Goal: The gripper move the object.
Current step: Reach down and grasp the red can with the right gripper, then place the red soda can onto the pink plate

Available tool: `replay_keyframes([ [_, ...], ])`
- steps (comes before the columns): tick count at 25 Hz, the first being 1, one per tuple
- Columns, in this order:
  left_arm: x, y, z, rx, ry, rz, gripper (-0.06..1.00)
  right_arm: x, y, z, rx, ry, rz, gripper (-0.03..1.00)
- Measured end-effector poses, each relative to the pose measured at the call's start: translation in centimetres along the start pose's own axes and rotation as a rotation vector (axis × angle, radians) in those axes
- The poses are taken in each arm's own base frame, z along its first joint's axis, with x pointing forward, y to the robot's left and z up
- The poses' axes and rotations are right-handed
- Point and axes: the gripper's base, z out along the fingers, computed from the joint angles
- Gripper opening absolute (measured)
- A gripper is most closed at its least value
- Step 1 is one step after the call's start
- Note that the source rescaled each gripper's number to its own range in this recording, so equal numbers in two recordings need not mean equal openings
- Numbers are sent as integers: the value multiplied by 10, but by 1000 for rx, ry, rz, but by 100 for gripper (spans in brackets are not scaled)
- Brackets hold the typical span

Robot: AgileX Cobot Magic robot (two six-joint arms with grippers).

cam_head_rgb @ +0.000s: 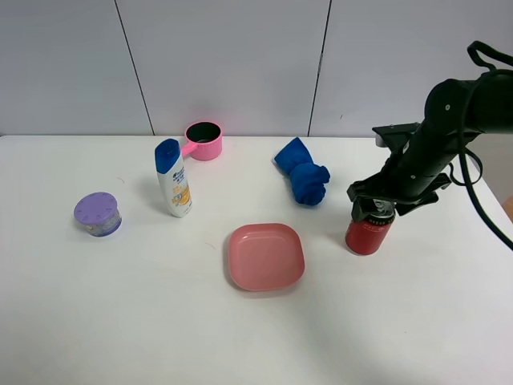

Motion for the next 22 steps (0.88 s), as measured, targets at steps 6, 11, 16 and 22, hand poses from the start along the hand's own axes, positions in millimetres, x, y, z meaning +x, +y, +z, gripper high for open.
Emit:
replay_keyframes([
  [6,0,0,0,0,0,0,100,0,1,12,-17,31,-3,62],
  [11,0,0,0,0,0,0,100,-1,1,14,-24,21,3,2],
  [16,0,0,0,0,0,0,100,-2,1,14,-23,13,-5,2],
  [22,0,0,0,0,0,0,100,-4,1,12,-22,-12,-6,2],
])
